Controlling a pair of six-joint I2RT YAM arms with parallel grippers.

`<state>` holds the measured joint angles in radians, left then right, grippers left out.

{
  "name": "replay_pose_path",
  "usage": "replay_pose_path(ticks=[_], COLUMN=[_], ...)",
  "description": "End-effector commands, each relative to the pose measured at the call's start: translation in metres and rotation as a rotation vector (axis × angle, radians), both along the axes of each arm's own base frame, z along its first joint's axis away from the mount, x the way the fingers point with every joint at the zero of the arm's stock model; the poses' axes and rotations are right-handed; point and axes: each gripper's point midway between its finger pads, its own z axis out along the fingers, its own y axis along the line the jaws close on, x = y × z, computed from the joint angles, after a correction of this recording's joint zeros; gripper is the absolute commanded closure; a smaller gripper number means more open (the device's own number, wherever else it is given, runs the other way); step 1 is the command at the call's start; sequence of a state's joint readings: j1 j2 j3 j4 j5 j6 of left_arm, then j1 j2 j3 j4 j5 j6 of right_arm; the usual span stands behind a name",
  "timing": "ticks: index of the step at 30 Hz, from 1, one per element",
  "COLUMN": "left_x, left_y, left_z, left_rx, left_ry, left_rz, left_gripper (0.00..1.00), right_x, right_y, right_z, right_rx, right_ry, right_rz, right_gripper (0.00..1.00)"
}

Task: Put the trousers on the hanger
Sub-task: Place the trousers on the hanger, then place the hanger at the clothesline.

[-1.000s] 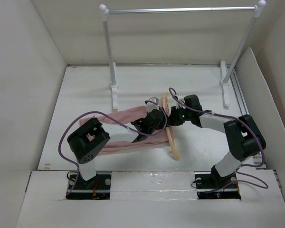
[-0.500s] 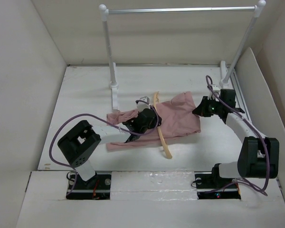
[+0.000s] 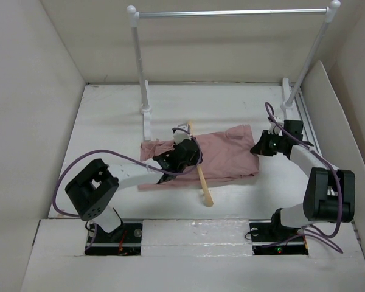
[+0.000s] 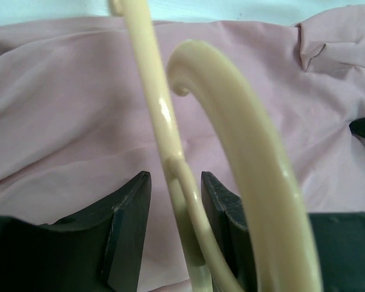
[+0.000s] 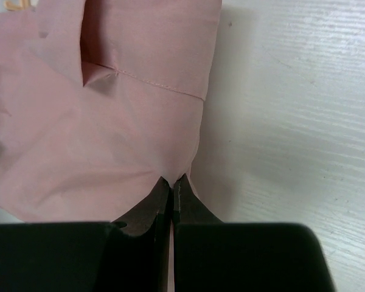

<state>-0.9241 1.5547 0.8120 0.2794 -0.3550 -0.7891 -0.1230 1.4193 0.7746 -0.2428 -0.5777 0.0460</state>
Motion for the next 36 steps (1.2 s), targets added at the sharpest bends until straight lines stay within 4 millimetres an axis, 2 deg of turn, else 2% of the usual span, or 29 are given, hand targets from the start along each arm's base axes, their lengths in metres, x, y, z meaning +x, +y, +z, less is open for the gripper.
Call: replay_pose_path(ticks=[1,2,3,4,5,6,7,8,9,10,11,13,14,16,17,18,19,20,22,23,24,26,30,32,33,34,35,36], left_x=[0.004,0.001,0.003,0.003,0.008,0.008,0.006,0.011,0.010,0.010,0.010,0.008,0.009,0.007,0.006,0.005,0.005,0.004,0.004,0.004,0.003,-0.001,-0.008,-0.011,-0.013,-0.014,-0.016,-0.016], left_y=[-0.013,-0.020,-0.027,-0.027,-0.032,-0.031,-0.034,-0.040,-0.039,-0.040,-0.049,-0.049,-0.052,-0.052,-0.056,-0.056,-0.057,-0.061,-0.062,-0.064,-0.064,-0.067,-0.062,-0.061,-0.058,-0.059,-0.059,-0.059], left_z=[0.039,0.044,0.060,0.060,0.077,0.077,0.085,0.106,0.111,0.122,0.149,0.165,0.186,0.200,0.216,0.216,0.222,0.237,0.238,0.248,0.249,0.261,0.280,0.285,0.290,0.290,0.293,0.295], left_rx=[0.033,0.028,0.027,0.027,0.010,0.032,0.043,0.023,0.040,0.050,0.019,0.038,0.013,0.008,-0.016,-0.004,-0.008,-0.029,-0.012,-0.027,-0.024,-0.051,-0.069,-0.075,-0.090,-0.094,-0.098,-0.098], left_ry=[-0.093,-0.101,-0.123,-0.123,-0.141,-0.130,-0.140,-0.166,-0.161,-0.173,-0.198,-0.207,-0.231,-0.240,-0.256,-0.247,-0.250,-0.267,-0.257,-0.268,-0.264,-0.267,-0.274,-0.280,-0.279,-0.276,-0.275,-0.277], left_rz=[-0.039,-0.055,-0.059,-0.059,-0.048,-0.049,-0.061,-0.062,-0.069,-0.086,-0.102,-0.126,-0.134,-0.149,-0.164,-0.169,-0.178,-0.194,-0.201,-0.207,-0.216,-0.237,-0.254,-0.265,-0.278,-0.290,-0.293,-0.295], left_gripper=[1.00,1.00,1.00,1.00,1.00,1.00,1.00,1.00,1.00,1.00,1.00,1.00,1.00,1.00,1.00,1.00,1.00,1.00,1.00,1.00,1.00,1.00,1.00,1.00,1.00,1.00,1.00,1.00], right_x=[0.005,0.005,0.002,0.002,0.002,-0.001,-0.003,-0.005,-0.012,-0.018,-0.025,-0.044,-0.059,-0.082,-0.094,-0.102,-0.112,-0.117,-0.115,-0.114,-0.106,-0.099,-0.098,-0.101,-0.111,-0.111,-0.118,-0.123], right_y=[0.005,0.010,0.014,0.014,0.018,0.019,0.023,0.023,0.032,0.034,0.040,0.057,0.064,0.083,0.087,0.090,0.101,0.106,0.094,0.084,0.064,0.043,0.024,0.033,0.065,0.066,0.085,0.100], right_z=[0.001,0.002,0.002,0.002,0.007,0.011,0.026,0.036,0.050,0.077,0.093,0.127,0.155,0.185,0.203,0.206,0.217,0.224,0.235,0.255,0.242,0.246,0.264,0.274,0.277,0.277,0.284,0.268], right_rx=[-0.002,-0.002,-0.002,-0.002,-0.004,0.000,-0.001,-0.002,0.006,0.006,0.012,0.050,0.066,0.131,0.136,0.133,0.154,0.171,0.098,0.046,-0.065,-0.150,-0.214,-0.175,-0.027,-0.026,0.084,0.144], right_ry=[-0.037,-0.038,-0.024,-0.024,-0.035,-0.033,-0.071,-0.091,-0.101,-0.175,-0.211,-0.278,-0.365,-0.427,-0.482,-0.473,-0.494,-0.508,-0.527,-0.571,-0.511,-0.492,-0.519,-0.564,-0.582,-0.582,-0.583,-0.533], right_rz=[0.017,0.031,0.048,0.048,0.063,0.072,0.085,0.086,0.114,0.121,0.146,0.206,0.237,0.297,0.308,0.316,0.362,0.380,0.279,0.230,0.132,0.057,0.010,0.055,0.188,0.190,0.247,0.298], right_gripper=[1.00,0.97,0.77,0.76,0.51,0.43,0.37,0.31,0.28,0.28,0.27,0.27,0.27,0.26,0.24,0.22,0.22,0.21,0.17,0.10,0.08,0.02,0.00,0.04,0.07,0.07,0.07,0.07])
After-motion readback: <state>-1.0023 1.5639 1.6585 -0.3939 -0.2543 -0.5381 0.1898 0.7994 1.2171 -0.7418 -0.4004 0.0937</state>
